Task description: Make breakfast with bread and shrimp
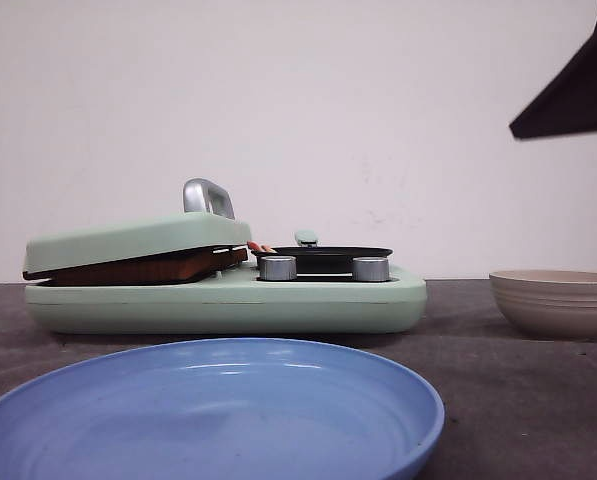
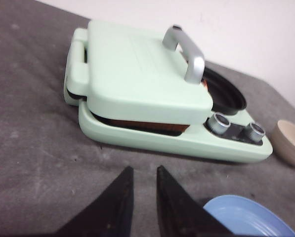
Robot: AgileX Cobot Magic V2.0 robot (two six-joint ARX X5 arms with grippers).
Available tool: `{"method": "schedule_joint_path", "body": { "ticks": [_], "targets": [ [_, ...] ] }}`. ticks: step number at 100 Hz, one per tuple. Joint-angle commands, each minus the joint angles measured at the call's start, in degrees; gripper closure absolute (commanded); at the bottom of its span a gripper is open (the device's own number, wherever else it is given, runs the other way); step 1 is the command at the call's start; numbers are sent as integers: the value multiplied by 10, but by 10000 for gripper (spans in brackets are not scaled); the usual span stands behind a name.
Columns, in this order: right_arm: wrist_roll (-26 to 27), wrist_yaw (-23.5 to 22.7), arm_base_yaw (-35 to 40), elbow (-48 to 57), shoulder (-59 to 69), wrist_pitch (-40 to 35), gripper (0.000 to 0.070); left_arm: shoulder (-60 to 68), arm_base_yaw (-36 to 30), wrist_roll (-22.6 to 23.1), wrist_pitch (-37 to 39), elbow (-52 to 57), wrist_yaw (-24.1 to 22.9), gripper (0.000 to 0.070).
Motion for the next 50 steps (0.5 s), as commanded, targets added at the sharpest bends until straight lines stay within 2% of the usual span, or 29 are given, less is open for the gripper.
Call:
{"method": "schedule_joint_path", "body": {
  "ticks": [1, 9, 12, 50],
  "targets": [
    [33, 13, 3, 6, -3, 2, 696, -1, 0, -21, 4, 5, 0, 700],
    [63, 12, 3, 6, -6, -7, 696, -1, 0, -82, 4, 5, 10, 699],
    [66, 12, 3, 6, -6, -9, 696, -1, 0, -91, 5, 5, 11, 700],
    [65, 12, 3, 6, -6, -10, 696, -1, 0, -90, 5, 5, 11, 700]
  ]
}}
